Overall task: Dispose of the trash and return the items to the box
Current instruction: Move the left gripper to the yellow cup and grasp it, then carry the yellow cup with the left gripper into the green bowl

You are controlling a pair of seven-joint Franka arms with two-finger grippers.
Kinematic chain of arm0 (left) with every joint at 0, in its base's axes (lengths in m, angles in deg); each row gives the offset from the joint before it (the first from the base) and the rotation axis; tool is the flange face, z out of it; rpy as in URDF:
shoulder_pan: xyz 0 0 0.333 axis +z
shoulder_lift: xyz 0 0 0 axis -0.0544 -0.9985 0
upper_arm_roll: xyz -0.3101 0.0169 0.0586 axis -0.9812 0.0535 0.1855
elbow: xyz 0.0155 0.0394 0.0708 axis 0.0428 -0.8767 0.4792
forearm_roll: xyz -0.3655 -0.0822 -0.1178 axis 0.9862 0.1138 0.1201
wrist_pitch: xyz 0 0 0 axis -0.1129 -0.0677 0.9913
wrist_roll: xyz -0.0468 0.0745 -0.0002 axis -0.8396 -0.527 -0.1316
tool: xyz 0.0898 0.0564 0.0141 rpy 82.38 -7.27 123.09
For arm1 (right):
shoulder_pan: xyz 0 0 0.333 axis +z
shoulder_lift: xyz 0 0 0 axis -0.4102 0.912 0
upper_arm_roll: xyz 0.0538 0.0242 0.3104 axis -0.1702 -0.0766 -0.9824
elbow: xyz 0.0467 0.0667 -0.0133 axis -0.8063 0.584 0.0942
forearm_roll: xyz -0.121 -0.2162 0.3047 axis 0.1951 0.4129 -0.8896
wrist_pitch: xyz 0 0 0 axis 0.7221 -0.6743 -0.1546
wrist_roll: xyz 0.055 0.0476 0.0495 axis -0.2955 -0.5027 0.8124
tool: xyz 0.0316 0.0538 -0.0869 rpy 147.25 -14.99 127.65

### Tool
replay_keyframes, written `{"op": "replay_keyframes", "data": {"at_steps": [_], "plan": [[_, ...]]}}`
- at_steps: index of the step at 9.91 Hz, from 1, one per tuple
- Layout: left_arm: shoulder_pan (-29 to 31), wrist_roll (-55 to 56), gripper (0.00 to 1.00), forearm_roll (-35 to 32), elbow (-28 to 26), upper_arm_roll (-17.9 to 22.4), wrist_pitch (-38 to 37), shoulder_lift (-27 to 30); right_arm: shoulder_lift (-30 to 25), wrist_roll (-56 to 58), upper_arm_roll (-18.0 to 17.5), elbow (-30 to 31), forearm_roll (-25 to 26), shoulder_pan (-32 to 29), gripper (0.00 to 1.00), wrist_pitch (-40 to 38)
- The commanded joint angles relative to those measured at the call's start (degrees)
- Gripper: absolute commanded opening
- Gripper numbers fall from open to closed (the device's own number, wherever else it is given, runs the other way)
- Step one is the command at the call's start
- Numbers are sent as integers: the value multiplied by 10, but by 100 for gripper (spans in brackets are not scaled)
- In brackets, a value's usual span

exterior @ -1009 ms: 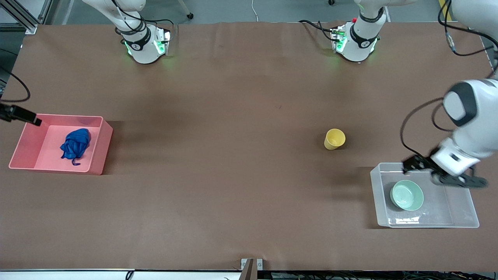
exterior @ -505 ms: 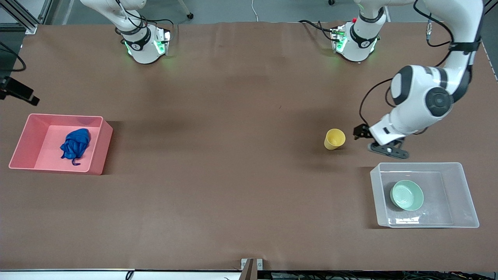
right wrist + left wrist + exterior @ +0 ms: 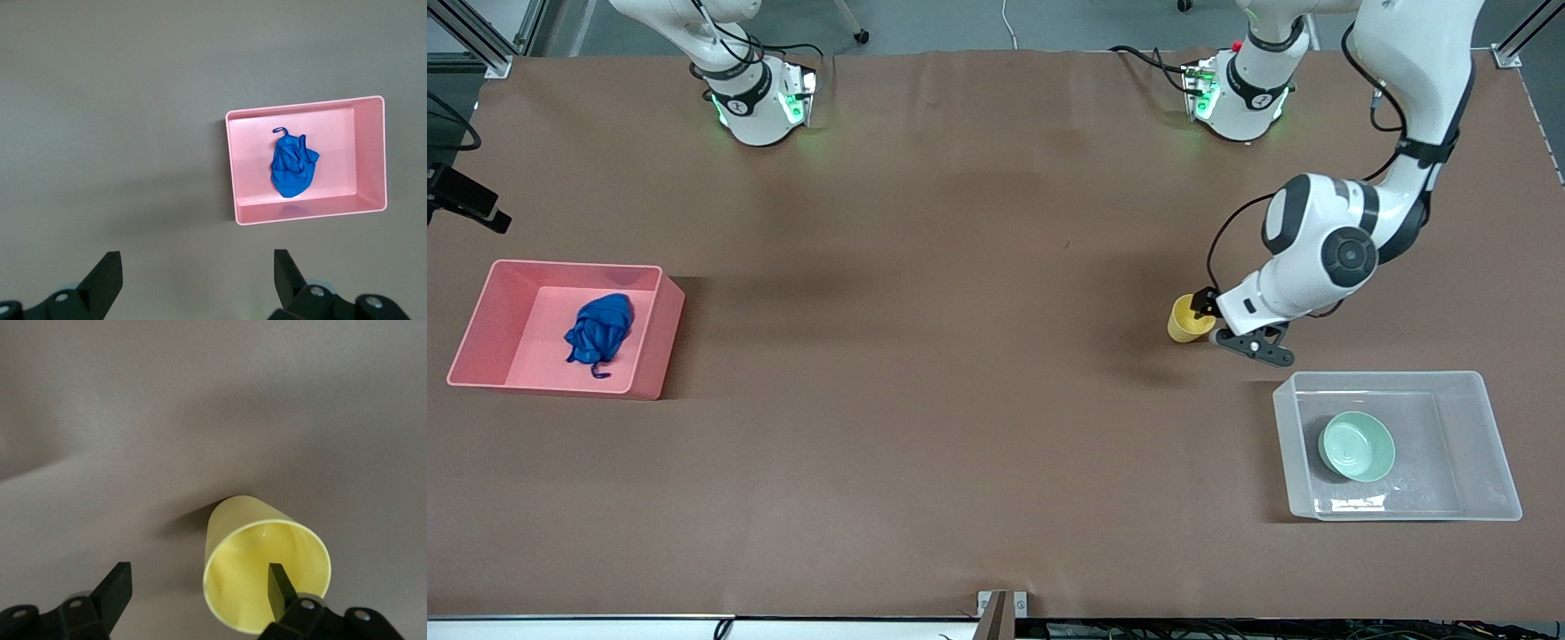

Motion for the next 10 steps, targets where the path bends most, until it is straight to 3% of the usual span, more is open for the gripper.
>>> {"op": "replay_keyframes", "data": {"at_steps": [1, 2, 4, 6, 8, 10], "plan": [[-2, 26, 6, -10, -3, 0, 12, -32, 2, -4, 4, -10, 9, 10, 100, -6], [-3, 26, 0, -11, -2, 0, 12, -30, 2, -5, 4, -10, 9, 10, 100, -7], [-3, 16, 0, -11, 1, -3, 5, -16, 2, 2, 2, -14, 38, 13, 100, -9], [-2, 11, 0, -10, 16, -3, -13, 2, 3, -1, 1, -16, 37, 13, 100, -8], [4, -22, 0, -10, 96, 11, -107, 6, 3, 1, 1, -16, 36, 12, 100, -8], [4, -81, 0, -4, 177, 64, -160, -9, 3, -5, 0, -16, 35, 14, 100, -9]]}}
